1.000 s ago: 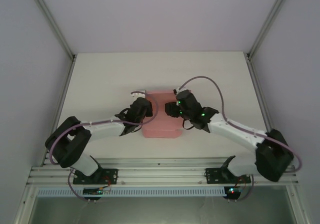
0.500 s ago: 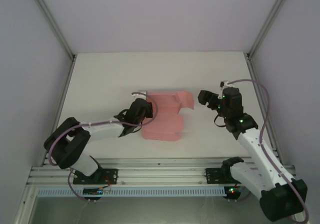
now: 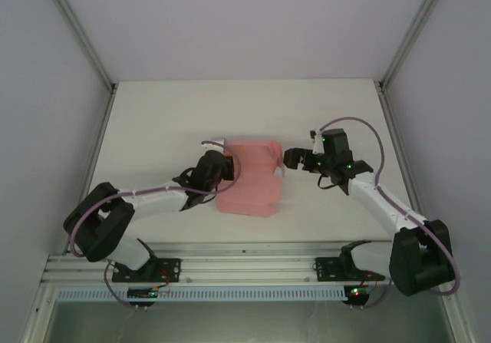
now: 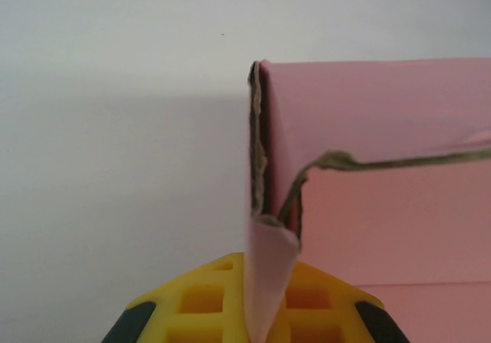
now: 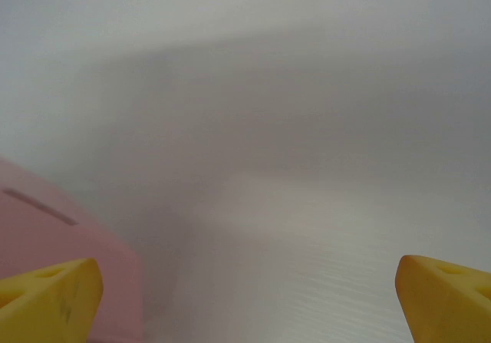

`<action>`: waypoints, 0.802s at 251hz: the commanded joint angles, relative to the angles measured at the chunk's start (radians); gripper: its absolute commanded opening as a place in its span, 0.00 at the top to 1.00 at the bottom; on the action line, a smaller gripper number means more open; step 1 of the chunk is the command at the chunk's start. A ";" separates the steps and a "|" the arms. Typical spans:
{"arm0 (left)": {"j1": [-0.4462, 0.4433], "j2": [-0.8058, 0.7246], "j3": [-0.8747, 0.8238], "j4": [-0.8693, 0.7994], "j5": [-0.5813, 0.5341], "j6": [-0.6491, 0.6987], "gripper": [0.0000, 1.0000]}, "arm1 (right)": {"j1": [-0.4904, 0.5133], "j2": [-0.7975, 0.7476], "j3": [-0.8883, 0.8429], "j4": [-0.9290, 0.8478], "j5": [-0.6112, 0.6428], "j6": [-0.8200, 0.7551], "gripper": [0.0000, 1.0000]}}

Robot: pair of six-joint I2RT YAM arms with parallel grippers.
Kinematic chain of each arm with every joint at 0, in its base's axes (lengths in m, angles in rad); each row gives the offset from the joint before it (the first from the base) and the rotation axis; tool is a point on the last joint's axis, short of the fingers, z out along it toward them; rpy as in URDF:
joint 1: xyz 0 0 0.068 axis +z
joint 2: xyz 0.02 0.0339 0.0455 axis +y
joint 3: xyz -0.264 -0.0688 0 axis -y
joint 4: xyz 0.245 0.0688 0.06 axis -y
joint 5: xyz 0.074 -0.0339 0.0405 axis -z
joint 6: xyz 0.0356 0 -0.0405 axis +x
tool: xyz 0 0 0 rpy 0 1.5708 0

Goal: Assemble paper box

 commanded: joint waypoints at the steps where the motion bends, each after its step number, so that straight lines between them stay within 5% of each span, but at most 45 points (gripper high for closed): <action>1: 0.002 -0.028 0.007 0.021 -0.001 0.005 1.00 | 0.047 -0.002 0.013 0.070 -0.072 -0.043 0.00; 130: 0.001 -0.046 -0.001 0.026 0.027 0.006 1.00 | 0.190 0.091 0.016 0.169 0.124 0.003 0.00; 201: 0.002 -0.066 -0.009 -0.022 -0.052 0.009 1.00 | 0.113 -0.046 0.056 -0.198 0.217 0.056 0.03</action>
